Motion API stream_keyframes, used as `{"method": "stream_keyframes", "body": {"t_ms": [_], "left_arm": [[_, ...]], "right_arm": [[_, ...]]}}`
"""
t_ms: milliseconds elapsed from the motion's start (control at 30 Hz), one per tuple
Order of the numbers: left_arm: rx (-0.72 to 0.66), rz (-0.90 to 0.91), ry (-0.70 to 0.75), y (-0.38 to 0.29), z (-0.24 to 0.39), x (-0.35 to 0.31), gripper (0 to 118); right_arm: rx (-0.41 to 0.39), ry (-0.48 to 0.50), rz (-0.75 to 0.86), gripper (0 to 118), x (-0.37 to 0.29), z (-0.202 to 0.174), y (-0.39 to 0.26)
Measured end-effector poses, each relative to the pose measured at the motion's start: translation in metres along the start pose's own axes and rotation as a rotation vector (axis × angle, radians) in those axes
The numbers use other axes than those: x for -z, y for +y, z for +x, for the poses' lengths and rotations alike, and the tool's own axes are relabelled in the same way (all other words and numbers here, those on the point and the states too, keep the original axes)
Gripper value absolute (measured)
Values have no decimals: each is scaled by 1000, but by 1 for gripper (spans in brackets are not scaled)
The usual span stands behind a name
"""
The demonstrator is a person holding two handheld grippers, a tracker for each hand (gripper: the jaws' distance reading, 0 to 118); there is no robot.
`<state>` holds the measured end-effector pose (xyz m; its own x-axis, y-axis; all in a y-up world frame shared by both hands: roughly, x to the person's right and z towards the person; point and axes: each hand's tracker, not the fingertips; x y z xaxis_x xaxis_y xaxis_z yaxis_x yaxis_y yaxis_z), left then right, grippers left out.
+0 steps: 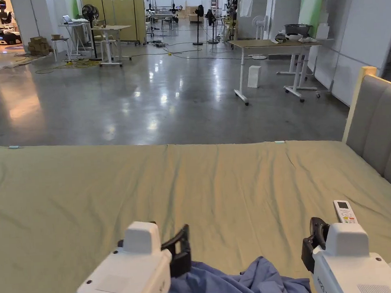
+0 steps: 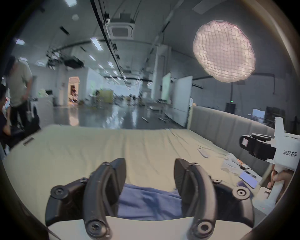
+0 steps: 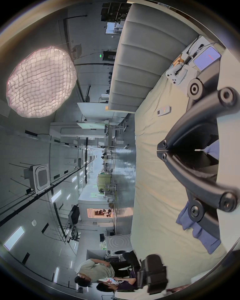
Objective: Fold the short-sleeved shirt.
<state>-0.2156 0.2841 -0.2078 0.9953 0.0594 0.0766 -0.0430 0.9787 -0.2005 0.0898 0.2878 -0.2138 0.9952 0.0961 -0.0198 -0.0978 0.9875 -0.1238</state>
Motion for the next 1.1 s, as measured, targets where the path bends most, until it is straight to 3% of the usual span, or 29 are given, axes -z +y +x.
{"method": "stream_keyframes", "body": {"t_ms": [100, 200, 300, 467, 733, 767, 800, 833, 900, 933, 1100], "left_arm": [[15, 22, 68, 12, -21, -11, 47], [15, 25, 130, 15, -35, -17, 11], [8, 1, 142, 11, -45, -22, 1], [-23, -89, 138, -5, -59, -17, 0], [-155, -463, 50, -64, -88, 34, 0], [-154, -510, 62, -72, -90, 39, 4], [-149, -534, 80, -82, -92, 44, 16], [-145, -578, 80, -89, -93, 47, 40], [-151, -678, 109, -104, -95, 52, 70], [-153, -727, 114, -113, -94, 53, 76], [-111, -895, 170, -164, -93, 57, 76]], "right_arm": [[-40, 19, 36, 0, 3, -14, 7], [-17, 38, 22, 0, 6, -22, 7], [-24, 51, 23, 0, 7, -28, 7], [-37, 71, 14, 0, 8, -32, 6], [-56, 72, -33, 0, 17, -25, -9], [-53, 70, -43, 0, 19, -23, -13], [-52, 69, -54, 0, 20, -21, -16], [-53, 66, -61, 0, 20, -20, -18], [-56, 61, -75, 0, 21, -17, -24], [-56, 57, -84, 0, 22, -15, -26], [-46, 47, -122, 0, 21, -10, -36]]}}
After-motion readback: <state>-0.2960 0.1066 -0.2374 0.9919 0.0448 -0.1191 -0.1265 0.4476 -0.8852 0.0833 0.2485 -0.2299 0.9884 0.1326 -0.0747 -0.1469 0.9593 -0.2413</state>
